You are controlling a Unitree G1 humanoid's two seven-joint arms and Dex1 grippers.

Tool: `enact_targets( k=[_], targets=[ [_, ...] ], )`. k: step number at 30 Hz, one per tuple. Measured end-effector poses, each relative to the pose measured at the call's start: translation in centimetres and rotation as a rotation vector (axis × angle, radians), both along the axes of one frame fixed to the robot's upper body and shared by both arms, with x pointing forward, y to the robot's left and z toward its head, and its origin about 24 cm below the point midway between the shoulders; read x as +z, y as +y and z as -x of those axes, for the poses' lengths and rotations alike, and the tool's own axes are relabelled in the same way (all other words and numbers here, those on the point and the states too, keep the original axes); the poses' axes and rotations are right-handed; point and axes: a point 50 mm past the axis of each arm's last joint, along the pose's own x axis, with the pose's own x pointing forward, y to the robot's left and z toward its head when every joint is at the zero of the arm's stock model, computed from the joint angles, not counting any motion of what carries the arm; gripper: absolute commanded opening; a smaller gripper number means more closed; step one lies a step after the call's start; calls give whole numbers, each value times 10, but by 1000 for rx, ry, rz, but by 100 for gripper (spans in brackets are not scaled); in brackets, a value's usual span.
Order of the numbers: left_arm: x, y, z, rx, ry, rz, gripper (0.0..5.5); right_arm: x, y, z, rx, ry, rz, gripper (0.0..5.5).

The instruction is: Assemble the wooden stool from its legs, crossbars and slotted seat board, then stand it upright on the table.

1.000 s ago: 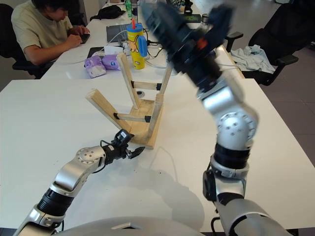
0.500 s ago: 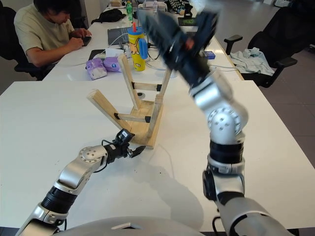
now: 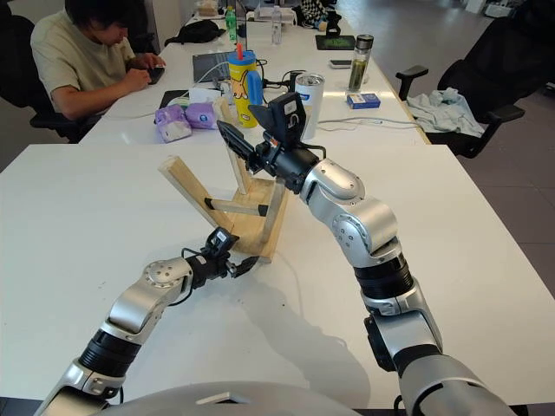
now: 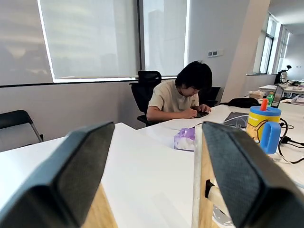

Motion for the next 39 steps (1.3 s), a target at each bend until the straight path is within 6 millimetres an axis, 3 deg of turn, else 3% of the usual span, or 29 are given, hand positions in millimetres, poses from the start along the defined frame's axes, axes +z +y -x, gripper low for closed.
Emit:
enact_targets(
  k=[3,6,7,8,10,12,17,21,25,28,30,31,34,39],
  targets=[
    [1,-1,-2,1,-4,5,392,18,-21,-2,-15,-14,-154,344],
    [2,-1,-4,4,-9,4,392,87,-24,22,114,-245,-351,344],
    [2,-1,-4,6,-7,4,392,102,-21,33,172,-303,-385,344],
    [1,-1,-4,9,-4,4,392,105,-17,40,206,-316,-384,344],
    [0,-1,-4,15,-2,2,392,79,-6,37,190,-194,-309,344],
    [0,-2,-5,14,-3,7,392,-2,5,18,58,93,-97,344],
    [0,1,-6,23,-8,3,392,-6,4,15,-2,11,-17,344],
    [-1,-2,-6,15,-3,5,392,-19,-42,-7,-178,100,-85,344],
    [-1,-3,-6,22,-6,10,392,-35,-93,-16,-372,137,141,344],
    [-1,-6,-7,32,-7,22,392,-85,-117,-3,-322,236,590,344],
    [0,-7,-7,49,-9,38,392,-126,-125,25,-158,399,738,344],
    [1,-7,-8,59,-9,42,392,-134,-124,34,-97,448,745,344],
    [1,-8,-8,93,7,55,392,-126,-101,57,181,492,651,344],
    [5,-17,-10,116,42,91,392,-85,-53,73,482,407,301,344]
  ],
)
